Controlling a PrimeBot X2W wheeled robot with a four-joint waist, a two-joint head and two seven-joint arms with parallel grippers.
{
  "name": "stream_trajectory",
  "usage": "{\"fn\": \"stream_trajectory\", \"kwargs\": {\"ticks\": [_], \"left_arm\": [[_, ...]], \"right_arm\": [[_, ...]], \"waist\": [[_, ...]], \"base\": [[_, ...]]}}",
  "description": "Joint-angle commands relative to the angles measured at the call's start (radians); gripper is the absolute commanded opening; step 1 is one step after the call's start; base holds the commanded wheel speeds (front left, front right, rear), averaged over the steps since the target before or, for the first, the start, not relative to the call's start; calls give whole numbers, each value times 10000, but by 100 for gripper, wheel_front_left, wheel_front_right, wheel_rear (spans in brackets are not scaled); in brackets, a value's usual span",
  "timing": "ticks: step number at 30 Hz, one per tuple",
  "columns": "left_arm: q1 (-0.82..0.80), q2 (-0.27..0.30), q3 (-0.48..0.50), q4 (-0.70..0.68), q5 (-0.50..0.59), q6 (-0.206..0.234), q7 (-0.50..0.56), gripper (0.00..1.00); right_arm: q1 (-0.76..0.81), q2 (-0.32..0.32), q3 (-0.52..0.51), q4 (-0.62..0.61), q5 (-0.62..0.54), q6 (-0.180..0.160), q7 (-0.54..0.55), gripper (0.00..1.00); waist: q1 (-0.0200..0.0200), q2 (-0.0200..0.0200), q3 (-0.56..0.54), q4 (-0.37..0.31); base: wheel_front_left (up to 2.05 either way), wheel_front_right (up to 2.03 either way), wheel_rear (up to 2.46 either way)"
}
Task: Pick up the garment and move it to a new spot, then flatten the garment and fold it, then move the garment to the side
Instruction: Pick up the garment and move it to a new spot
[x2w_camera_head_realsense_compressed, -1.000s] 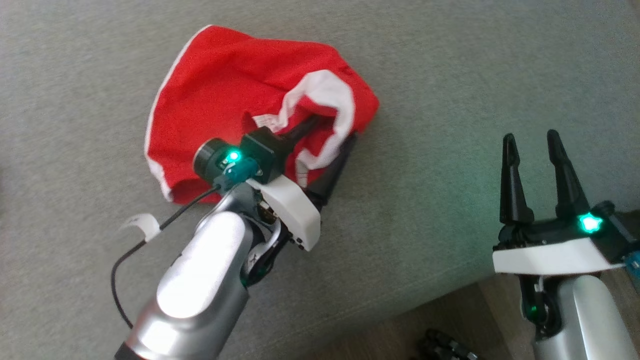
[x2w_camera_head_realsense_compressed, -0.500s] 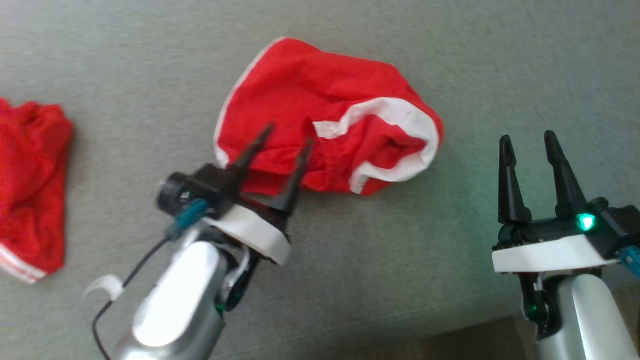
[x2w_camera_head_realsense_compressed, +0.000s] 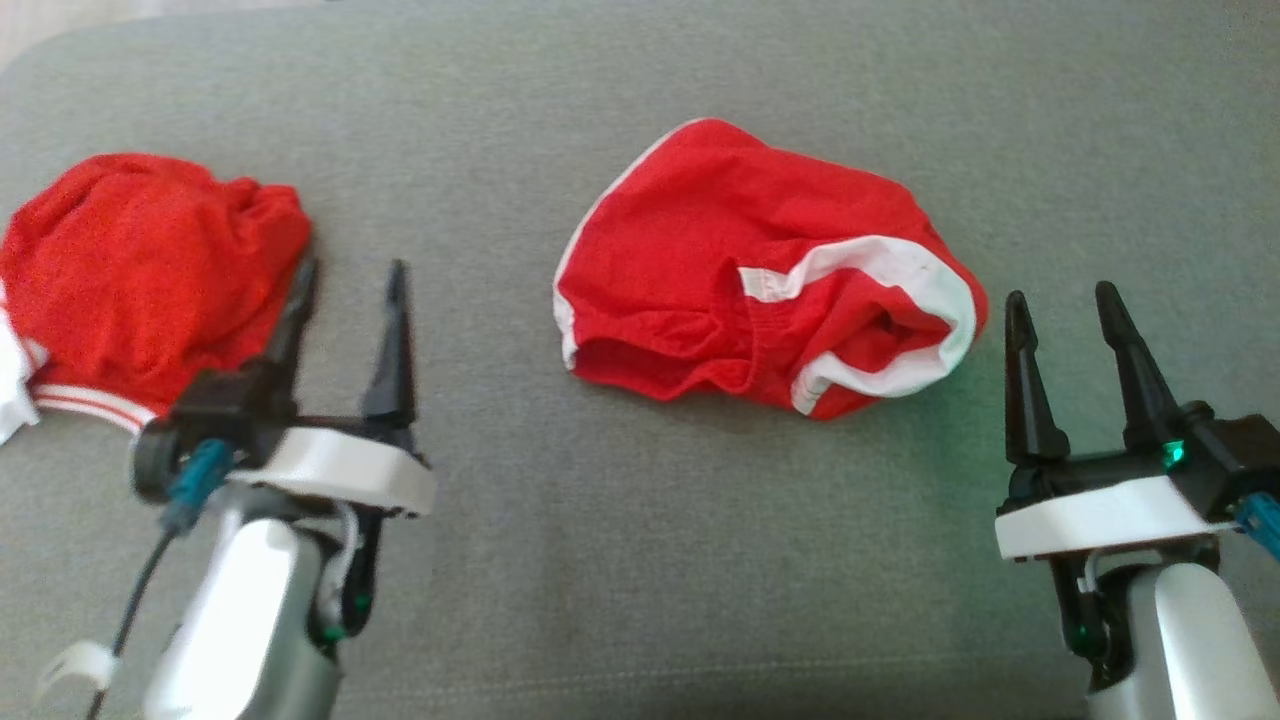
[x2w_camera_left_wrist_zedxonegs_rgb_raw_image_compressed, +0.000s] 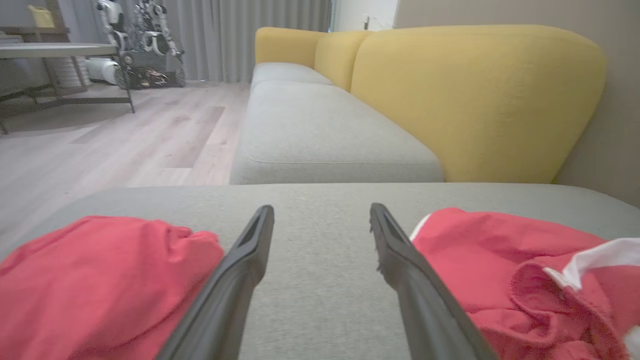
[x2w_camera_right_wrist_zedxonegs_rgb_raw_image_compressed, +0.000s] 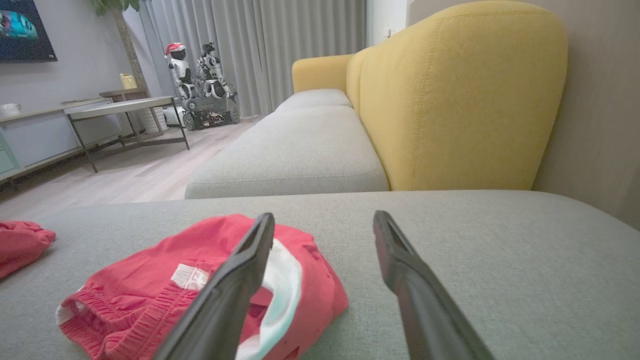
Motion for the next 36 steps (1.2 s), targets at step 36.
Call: {"fn": "stream_trajectory", "kwargs": {"ticks": [36], "left_arm": [[2332, 542, 941, -831, 119, -196, -45, 100]], "right_arm": [[1071, -51, 330, -394, -143, -7, 587, 100]], "waist": [[0, 0, -1719, 310]], "base": [[0, 0, 0]]}}
